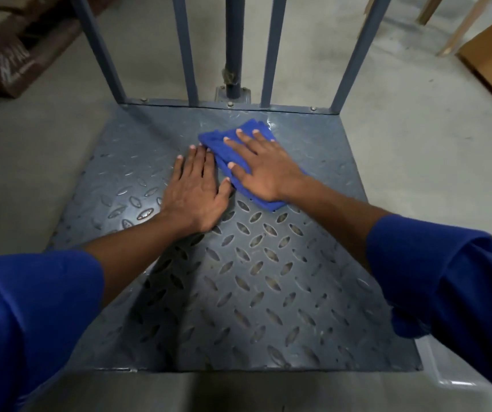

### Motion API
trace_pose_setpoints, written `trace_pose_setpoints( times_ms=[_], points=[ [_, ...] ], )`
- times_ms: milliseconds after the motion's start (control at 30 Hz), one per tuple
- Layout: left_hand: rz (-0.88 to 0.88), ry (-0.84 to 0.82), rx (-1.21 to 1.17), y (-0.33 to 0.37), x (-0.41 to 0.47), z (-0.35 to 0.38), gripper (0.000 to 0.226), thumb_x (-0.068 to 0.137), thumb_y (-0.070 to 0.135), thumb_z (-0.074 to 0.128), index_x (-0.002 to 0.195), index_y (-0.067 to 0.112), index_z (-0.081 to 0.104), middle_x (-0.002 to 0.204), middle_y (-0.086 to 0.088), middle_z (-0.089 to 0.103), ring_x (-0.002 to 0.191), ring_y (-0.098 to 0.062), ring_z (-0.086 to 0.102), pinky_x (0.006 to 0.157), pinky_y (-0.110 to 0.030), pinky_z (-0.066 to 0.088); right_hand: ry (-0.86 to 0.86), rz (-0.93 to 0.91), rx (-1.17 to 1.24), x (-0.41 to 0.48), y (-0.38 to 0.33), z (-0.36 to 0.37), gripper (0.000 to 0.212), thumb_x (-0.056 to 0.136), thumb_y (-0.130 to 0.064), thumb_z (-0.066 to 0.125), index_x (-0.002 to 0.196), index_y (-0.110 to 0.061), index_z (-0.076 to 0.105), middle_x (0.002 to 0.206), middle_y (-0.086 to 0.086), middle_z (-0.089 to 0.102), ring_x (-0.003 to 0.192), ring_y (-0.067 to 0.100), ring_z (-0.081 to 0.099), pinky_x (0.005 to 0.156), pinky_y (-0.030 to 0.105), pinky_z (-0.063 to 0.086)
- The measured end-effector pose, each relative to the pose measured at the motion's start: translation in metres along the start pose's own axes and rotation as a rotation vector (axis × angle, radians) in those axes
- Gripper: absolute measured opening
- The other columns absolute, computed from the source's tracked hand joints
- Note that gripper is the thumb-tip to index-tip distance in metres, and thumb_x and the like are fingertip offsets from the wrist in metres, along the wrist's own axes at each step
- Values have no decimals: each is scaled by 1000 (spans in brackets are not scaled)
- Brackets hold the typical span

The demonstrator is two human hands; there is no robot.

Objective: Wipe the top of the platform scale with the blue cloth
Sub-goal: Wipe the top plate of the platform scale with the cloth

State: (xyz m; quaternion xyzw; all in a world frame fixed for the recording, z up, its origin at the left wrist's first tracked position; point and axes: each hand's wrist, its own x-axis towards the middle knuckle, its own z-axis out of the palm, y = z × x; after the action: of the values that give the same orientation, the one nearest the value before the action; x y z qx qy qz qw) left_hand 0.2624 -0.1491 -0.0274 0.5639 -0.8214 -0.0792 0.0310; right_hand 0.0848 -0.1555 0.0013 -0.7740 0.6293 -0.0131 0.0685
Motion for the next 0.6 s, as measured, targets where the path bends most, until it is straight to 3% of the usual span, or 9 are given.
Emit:
trace_pose_setpoints(
  times_ms=[100, 167, 267, 367, 467, 533, 600],
  points=[
    [13, -8, -17, -11, -12, 1, 81, 106, 58, 12, 169, 9, 0, 178, -11, -5, 165, -24, -7, 133, -43, -6, 83, 11, 21, -13, 43, 0, 67, 109, -61, 28, 168, -29, 23, 177, 5, 16, 163, 30, 13, 131, 41, 2],
    [31, -8, -9, -16, -20, 1, 81, 106, 60, 9, 169, 12, -3, 178, -9, -7, 165, -22, -9, 133, -43, -7, 190, 193, 49, -23, 85, 4, 79, 104, -71, 20, 166, -24, 30, 174, 11, 24, 161, 37, 21, 133, 49, 10],
    [29, 0, -18, -15, -30, 2, 84, 100, 61, 1, 170, 15, -4, 178, -7, -9, 164, -22, -11, 133, -44, -8, 152, 354, 48, -38, 92, 6, 70, 108, -61, 28, 168, -25, 23, 176, 10, 18, 162, 39, 15, 131, 56, 14],
    [54, 9, -22, -11, -44, 5, 84, 97, 59, -5, 170, 17, -2, 178, -6, -6, 165, -23, -9, 133, -46, -7, 141, 48, 36, -65, 48, 10, 69, 106, -59, 28, 167, -28, 26, 175, 6, 21, 162, 36, 17, 131, 57, 17],
    [103, 37, -1, -17, -59, 8, 86, 94, 54, -6, 171, 19, 7, 179, -6, 4, 165, -25, 1, 133, -47, -1, 92, -256, 12, -101, 15, 21, 66, 106, -59, 32, 167, -32, 27, 176, -2, 21, 163, 29, 16, 130, 45, 13],
    [119, 38, 11, -20, -65, 9, 85, 94, 52, -4, 171, 20, 9, 179, -4, 6, 165, -25, 3, 133, -47, 1, 25, -348, -5, -108, 25, 14, 66, 107, -59, 35, 167, -34, 26, 176, -6, 18, 164, 22, 12, 131, 38, 8],
    [119, 27, 9, -19, -70, 9, 83, 95, 52, -5, 171, 21, 7, 179, -4, 4, 165, -24, 1, 134, -46, 0, -3, -325, 1, -97, 48, 4, 67, 107, -60, 39, 167, -34, 25, 176, -5, 18, 163, 19, 10, 132, 32, 2]
  ],
)
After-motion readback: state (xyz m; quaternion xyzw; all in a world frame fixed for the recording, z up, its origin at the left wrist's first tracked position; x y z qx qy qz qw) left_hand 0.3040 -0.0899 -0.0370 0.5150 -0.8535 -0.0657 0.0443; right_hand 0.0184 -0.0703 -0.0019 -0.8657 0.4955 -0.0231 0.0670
